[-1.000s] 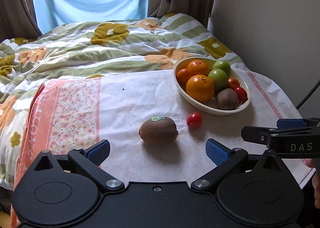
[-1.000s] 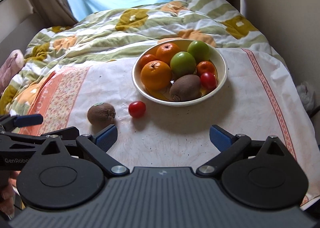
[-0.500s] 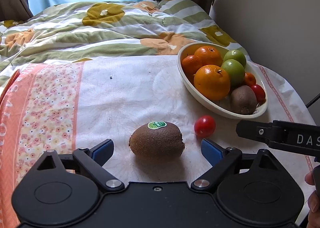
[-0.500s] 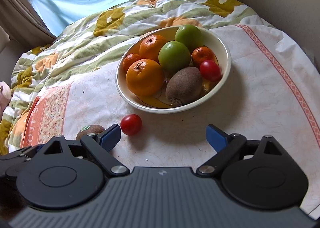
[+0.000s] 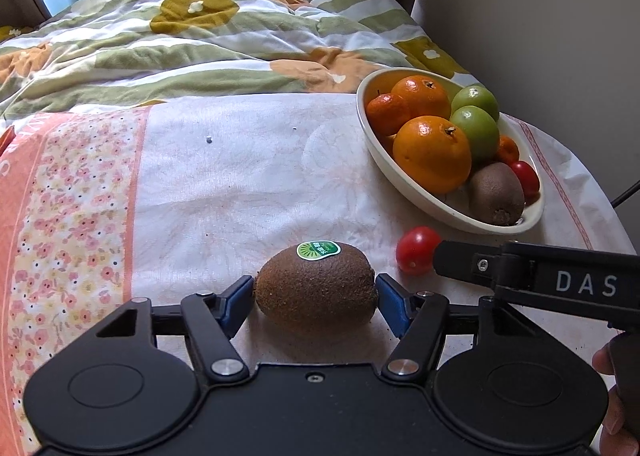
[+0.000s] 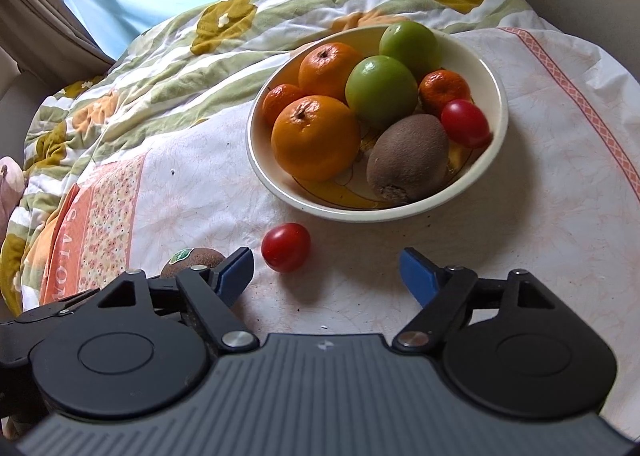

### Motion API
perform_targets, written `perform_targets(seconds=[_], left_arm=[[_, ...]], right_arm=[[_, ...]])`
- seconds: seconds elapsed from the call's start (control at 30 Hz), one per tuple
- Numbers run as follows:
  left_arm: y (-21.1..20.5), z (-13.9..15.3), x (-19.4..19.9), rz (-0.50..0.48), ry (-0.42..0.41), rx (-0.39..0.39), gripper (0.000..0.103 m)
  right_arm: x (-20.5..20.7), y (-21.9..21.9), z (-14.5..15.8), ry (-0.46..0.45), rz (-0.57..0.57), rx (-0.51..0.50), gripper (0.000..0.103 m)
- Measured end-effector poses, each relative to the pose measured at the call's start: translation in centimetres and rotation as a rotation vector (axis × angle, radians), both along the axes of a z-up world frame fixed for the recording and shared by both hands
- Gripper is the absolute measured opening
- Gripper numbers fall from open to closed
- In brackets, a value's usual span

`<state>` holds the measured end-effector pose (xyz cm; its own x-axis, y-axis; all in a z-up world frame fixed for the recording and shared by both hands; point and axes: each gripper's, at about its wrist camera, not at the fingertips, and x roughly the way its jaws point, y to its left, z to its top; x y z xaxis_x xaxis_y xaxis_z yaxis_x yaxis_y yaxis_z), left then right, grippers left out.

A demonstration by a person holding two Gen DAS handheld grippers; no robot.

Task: Organize fruits
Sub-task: 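Grasp the stickered kiwi with the left gripper while the right grasps the red tomato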

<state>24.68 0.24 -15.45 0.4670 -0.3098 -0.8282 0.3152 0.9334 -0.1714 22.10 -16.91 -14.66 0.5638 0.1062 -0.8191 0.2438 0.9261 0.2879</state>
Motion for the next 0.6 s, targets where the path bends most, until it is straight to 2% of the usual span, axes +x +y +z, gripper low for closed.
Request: perform_targets(seconds=[0.07, 0.4, 0.47, 0.6], left_arm=[[0.0, 0.0, -0.1, -0.006, -0.005, 0.005, 0.07], [1.3, 0.2, -0.9, -0.015, -0.028, 0.027, 0.069], [1.6, 0.3, -1.0, -0.013, -0.034, 0.032, 0.069], [2.1, 0.6, -1.1, -0.002, -0.046, 0.04, 0.069]], right_arm=[[0.3, 0.2, -0.3, 0.007, 0.002, 0.009, 0.086], [1.8, 1.5, -1.1, 0.013, 0.038, -0.004, 0.073], [2.1, 1.8, -1.3, 0.011, 0.049, -0.01, 0.067], [2.6, 2.5, -1.5, 0.007, 0.066, -0.018, 0.064]])
